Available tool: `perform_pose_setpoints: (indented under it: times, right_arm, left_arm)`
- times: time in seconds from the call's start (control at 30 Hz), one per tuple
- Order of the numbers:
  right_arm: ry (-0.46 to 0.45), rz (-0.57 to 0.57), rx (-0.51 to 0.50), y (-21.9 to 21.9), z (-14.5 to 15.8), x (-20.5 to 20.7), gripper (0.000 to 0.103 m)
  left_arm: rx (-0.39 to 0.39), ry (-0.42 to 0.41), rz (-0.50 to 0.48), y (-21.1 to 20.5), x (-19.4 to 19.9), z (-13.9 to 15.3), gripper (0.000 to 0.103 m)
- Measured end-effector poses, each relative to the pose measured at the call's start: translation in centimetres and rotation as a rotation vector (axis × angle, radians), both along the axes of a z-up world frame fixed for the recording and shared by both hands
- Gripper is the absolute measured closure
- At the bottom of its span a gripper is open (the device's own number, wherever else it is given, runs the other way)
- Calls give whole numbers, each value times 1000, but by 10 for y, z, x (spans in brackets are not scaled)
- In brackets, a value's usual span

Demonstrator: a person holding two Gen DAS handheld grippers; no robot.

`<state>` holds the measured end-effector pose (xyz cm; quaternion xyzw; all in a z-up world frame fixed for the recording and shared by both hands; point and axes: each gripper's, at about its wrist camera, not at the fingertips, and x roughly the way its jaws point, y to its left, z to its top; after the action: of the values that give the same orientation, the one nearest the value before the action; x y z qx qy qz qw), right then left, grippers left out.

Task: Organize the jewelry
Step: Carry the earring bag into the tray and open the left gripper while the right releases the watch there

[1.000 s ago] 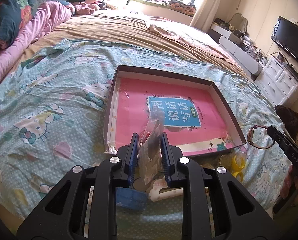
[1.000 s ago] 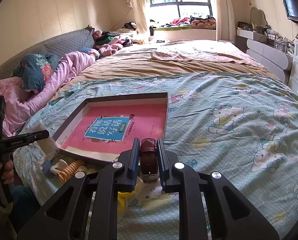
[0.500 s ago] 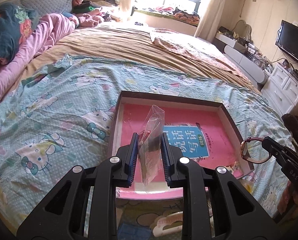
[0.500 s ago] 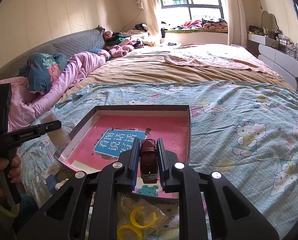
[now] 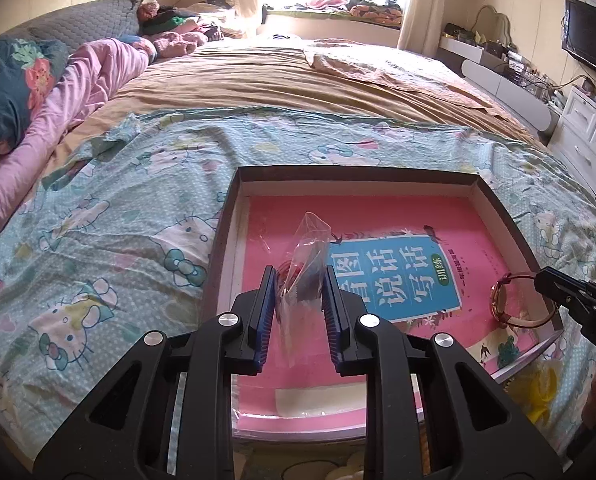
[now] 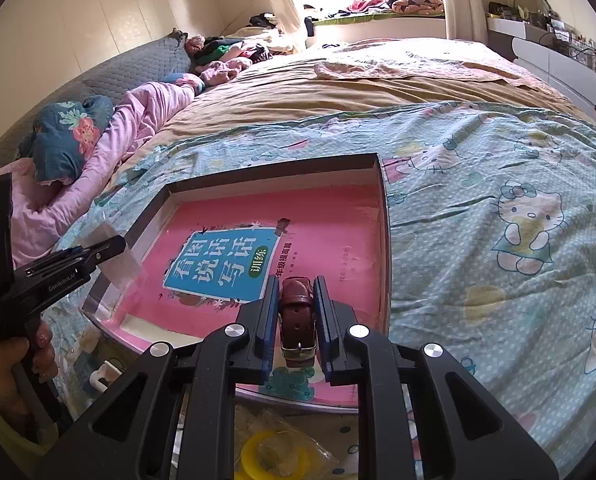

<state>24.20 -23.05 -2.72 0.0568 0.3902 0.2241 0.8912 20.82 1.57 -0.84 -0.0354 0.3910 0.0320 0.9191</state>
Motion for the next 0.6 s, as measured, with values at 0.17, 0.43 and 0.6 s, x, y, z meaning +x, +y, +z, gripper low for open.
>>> perform_pose_setpoints:
  times: [0.17,0.43,0.6]
  right_arm:
    - [14,-24,13,-9,0,1,82]
    - [-13,-64,12,-25,9,-7,59]
    - [-46,-89,28,-36,20,-17,39]
  left_arm:
    - [-26,10,-32,-7,-2,-3,67]
    - [-71,4,-57,-12,-10,4,41]
    - [-96,-20,-60,-11,-18,16,28]
